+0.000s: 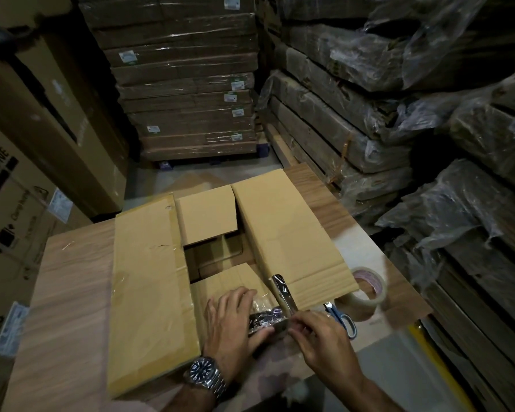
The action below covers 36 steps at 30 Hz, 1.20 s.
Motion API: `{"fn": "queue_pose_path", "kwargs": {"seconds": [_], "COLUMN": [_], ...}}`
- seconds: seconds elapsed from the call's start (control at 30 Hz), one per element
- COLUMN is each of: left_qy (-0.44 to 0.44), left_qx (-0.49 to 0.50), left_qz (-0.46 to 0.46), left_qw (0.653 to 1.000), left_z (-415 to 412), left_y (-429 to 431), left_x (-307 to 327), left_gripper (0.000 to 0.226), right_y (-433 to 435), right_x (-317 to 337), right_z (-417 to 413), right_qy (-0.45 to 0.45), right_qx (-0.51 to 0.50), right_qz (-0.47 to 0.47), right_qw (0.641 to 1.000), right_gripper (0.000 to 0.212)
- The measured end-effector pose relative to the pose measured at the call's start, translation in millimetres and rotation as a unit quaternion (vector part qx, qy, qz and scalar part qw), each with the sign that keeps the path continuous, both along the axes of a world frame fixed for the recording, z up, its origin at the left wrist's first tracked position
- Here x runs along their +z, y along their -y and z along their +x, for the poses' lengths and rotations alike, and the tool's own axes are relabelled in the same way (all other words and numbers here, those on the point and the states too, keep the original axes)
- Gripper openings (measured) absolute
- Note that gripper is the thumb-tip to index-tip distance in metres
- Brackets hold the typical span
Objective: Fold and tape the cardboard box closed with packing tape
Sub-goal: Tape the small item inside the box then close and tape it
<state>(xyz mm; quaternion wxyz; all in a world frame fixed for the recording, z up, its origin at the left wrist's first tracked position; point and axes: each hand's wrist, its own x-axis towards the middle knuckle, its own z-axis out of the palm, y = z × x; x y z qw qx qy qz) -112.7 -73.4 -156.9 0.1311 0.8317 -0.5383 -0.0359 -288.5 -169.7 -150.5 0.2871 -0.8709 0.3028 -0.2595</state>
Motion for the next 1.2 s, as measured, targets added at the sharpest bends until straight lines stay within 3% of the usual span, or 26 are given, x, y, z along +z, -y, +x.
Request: {"fn": "queue_pose_path", "kwargs": {"seconds": [0.27, 0.43, 0.57, 0.7, 0.8, 0.9, 1.03, 1.2], "left_qy": [-0.061, -0.075, -0.142, -0.196, -0.089, 0.045, 0.035, 0.029], "left_qx": [-0.002, 0.022, 0.065, 0.057, 0.079, 0.043, 0.018, 0.008], "left_qz": [0.035, 0.046, 0.107, 0.132, 0.094, 0.168, 0.279, 0.231], "left_qw": [0.998, 0.996, 0.982, 0.97, 0.988, 0.984, 0.96, 0.972], "left_z": [1.9, 0.0, 3.7, -0.5, 22.9, 66.6, 100.2, 102.4], "left_y": [-4.2, -3.7, 2.7, 23.2, 38.0, 45.2, 44.0, 42.4], "left_x": [1.0, 12.6, 22.2, 63.8, 85.3, 79.4, 58.1, 49.2], "left_gripper": [0.087, 0.086, 0.111, 0.095, 0.068, 0.054, 0.055, 0.051], "right_y": [0.4, -6.9, -9.4, -9.7, -14.0, -18.9, -21.9, -21.4], "right_x": [9.2, 11.6, 13.0, 10.0, 9.4, 7.1, 4.7, 2.9], "right_z": [12.3, 23.8, 25.0, 21.6, 21.7, 27.1, 35.6, 40.3], "right_qy": [-0.051, -0.096, -0.114, -0.097, -0.135, -0.211, -0.253, -0.269], "right_qx": [0.007, 0.009, 0.0, -0.04, -0.044, -0.03, -0.023, -0.017], "right_qz": [-0.108, -0.133, -0.126, -0.122, -0.124, -0.125, -0.129, -0.133], "right_qw": [0.993, 0.986, 0.985, 0.987, 0.982, 0.969, 0.959, 0.954], "right_gripper": [0.019, 0.035, 0.043, 0.035, 0.044, 0.06, 0.08, 0.082]}}
